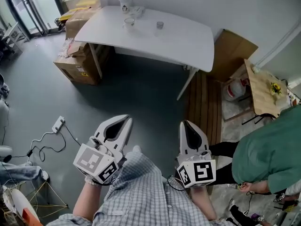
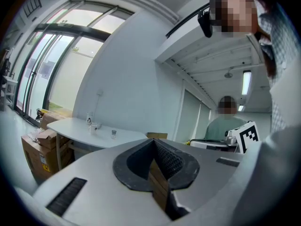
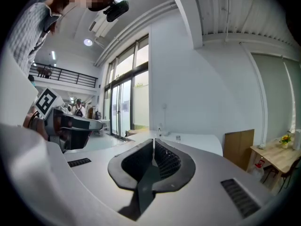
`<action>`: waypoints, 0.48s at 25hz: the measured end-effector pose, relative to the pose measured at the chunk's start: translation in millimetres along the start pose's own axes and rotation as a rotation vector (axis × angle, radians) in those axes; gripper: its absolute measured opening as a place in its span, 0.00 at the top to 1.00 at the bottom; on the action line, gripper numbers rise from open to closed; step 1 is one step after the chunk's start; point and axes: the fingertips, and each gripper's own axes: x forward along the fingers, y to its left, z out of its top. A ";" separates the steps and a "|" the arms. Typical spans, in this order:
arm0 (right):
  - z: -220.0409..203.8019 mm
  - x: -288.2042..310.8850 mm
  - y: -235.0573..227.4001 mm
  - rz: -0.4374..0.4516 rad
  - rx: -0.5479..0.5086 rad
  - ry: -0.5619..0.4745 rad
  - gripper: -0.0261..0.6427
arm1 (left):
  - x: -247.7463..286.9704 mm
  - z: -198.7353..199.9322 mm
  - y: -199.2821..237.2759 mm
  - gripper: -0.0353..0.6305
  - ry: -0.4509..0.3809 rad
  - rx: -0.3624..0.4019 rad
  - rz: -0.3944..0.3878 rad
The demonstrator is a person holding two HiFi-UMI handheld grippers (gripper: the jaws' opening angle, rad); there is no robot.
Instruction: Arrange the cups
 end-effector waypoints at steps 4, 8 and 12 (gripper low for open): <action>10.7 53.1 0.5 0.003 -0.043 -0.020 0.92 | 27.3 15.3 43.6 0.93 -0.002 0.021 0.002; 17.7 92.3 -3.4 -0.017 -0.047 -0.033 0.92 | 43.9 29.6 77.3 0.93 -0.013 0.031 -0.003; 21.0 119.5 -12.2 -0.042 -0.038 -0.039 0.92 | 58.2 34.9 102.7 0.93 -0.009 0.023 -0.004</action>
